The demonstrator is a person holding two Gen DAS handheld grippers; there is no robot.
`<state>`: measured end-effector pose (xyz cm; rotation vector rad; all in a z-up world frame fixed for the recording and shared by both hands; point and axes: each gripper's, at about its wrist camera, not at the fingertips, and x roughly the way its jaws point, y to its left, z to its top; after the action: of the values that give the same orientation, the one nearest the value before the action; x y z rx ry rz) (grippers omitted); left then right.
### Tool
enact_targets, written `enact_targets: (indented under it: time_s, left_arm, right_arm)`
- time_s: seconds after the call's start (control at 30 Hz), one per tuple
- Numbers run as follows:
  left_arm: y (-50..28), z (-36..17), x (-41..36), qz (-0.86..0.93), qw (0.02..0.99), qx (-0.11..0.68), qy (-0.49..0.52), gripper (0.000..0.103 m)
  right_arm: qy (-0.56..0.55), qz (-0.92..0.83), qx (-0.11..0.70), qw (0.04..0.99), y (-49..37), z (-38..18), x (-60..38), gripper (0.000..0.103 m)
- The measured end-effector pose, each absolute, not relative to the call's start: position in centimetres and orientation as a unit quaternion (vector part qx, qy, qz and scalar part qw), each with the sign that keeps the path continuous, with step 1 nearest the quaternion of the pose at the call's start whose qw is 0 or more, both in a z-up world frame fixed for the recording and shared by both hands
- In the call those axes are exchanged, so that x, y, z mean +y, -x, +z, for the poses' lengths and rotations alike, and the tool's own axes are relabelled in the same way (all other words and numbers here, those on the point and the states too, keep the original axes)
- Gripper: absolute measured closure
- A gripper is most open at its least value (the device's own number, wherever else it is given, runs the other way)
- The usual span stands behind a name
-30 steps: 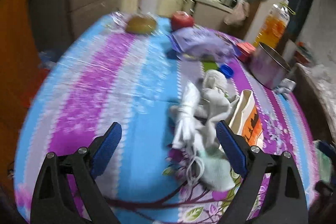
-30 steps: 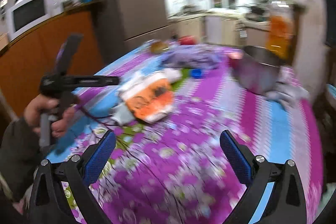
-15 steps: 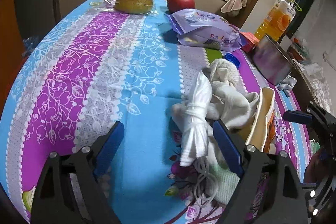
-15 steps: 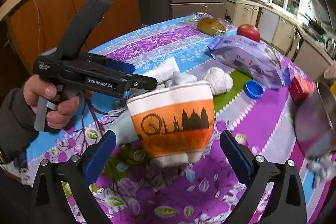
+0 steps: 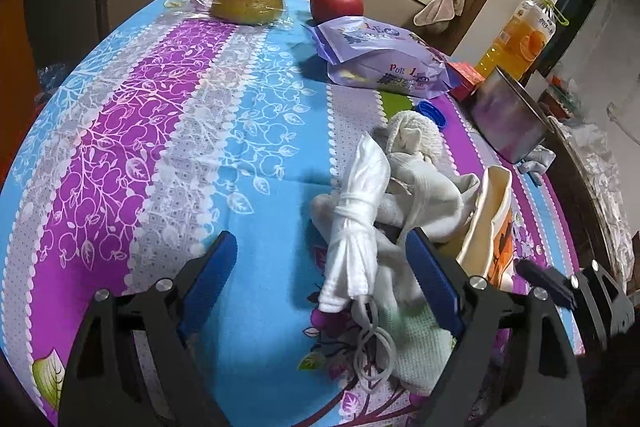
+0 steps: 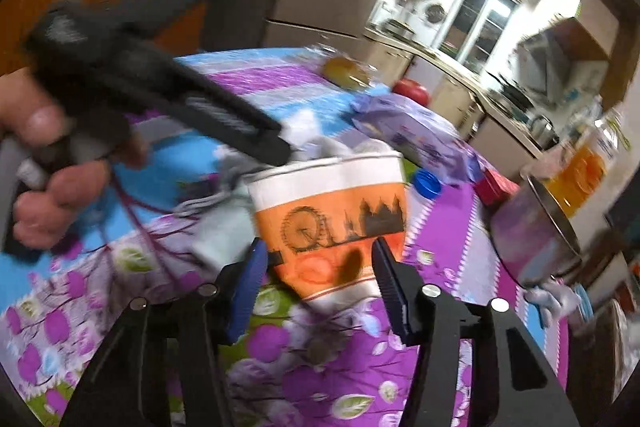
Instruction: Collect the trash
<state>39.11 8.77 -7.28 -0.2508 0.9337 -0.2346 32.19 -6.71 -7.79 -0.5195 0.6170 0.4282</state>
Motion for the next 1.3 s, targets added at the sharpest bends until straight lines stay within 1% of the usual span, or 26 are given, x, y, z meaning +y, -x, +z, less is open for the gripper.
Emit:
enact_targets:
  time_s: [0.17, 0.2, 0.27, 0.37, 0.4, 0.47, 0.5, 0.53, 0.57, 0.6, 0.63, 0.7, 0.73, 0.77, 0.9, 1.2, 1.23, 1.3]
  left_arm:
    - [-39.1, -7.3, 8.5, -0.120, 0.878, 0.447, 0.123, 0.021]
    - [-39.1, -7.3, 8.4, -0.122, 0.877, 0.447, 0.122, 0.021]
    - [-39.0, -7.3, 8.2, -0.129, 0.876, 0.448, 0.124, 0.021]
    - [-38.9, -7.3, 8.2, -0.130, 0.876, 0.448, 0.125, 0.021]
    - [-39.0, -7.3, 8.2, -0.129, 0.876, 0.448, 0.125, 0.021]
    - [-38.9, -7.3, 8.1, -0.125, 0.878, 0.447, 0.120, 0.021]
    - [-38.9, -7.3, 8.0, -0.124, 0.878, 0.447, 0.117, 0.021]
    - [-38.9, -7.3, 7.9, -0.120, 0.879, 0.446, 0.113, 0.022]
    - [-38.9, -7.3, 7.8, -0.117, 0.881, 0.446, 0.110, 0.024]
    - [-38.9, -7.3, 7.8, -0.115, 0.881, 0.445, 0.107, 0.031]
    - [-38.9, -7.3, 7.9, -0.110, 0.882, 0.445, 0.106, 0.036]
    - [-38.9, -7.3, 8.1, -0.101, 0.882, 0.447, 0.107, 0.064]
    - [-38.9, -7.4, 8.3, -0.098, 0.881, 0.449, 0.110, 0.071]
    - [-38.9, -7.4, 8.5, -0.098, 0.879, 0.451, 0.115, 0.076]
    - [-38.5, -7.3, 8.1, -0.089, 0.885, 0.446, 0.102, 0.080]
    - [-35.1, -4.6, 6.4, -0.052, 0.915, 0.395, 0.065, 0.081]
    - [-34.3, -4.0, 6.1, -0.043, 0.921, 0.384, 0.060, 0.081]
    - [-32.8, -2.9, 5.6, -0.040, 0.928, 0.366, 0.057, 0.081]
  right_arm:
    - [0.266, 0.197, 0.321, 0.887, -33.3, -8.9, -7.0, 0.048]
    - [0.270, 0.197, 0.329, 0.883, -33.6, -9.4, -6.8, 0.046]
    - [0.270, 0.201, 0.331, 0.882, -33.6, -9.9, -6.5, 0.038]
    - [0.281, 0.195, 0.319, 0.884, -33.6, -10.3, -5.8, 0.039]
    - [0.280, 0.191, 0.319, 0.885, -33.9, -10.4, -5.8, 0.041]
    - [0.251, 0.183, 0.319, 0.896, -34.2, -9.8, -6.8, 0.063]
    - [0.221, 0.186, 0.323, 0.901, -34.6, -9.3, -7.7, 0.068]
    - [0.206, 0.181, 0.322, 0.906, -34.9, -8.9, -8.5, 0.081]
    - [0.188, 0.172, 0.316, 0.914, -35.0, -8.2, -9.5, 0.084]
    - [0.175, 0.172, 0.313, 0.918, -34.9, -7.9, -10.0, 0.085]
    - [0.159, 0.171, 0.310, 0.922, -34.8, -7.5, -10.7, 0.085]
    - [0.123, 0.173, 0.302, 0.929, -34.4, -6.7, -12.4, 0.086]
    - [0.110, 0.174, 0.300, 0.932, -34.3, -6.4, -12.9, 0.086]
    - [0.091, 0.174, 0.294, 0.936, -33.8, -6.0, -13.7, 0.086]
    - [0.045, 0.175, 0.278, 0.943, -31.7, -4.5, -15.8, 0.086]
    - [-0.010, 0.180, 0.247, 0.952, -26.7, -2.1, -17.5, 0.087]
    - [-0.015, 0.179, 0.243, 0.953, -26.2, -2.0, -17.8, 0.088]
    - [-0.022, 0.177, 0.240, 0.954, -25.5, -1.7, -18.2, 0.095]
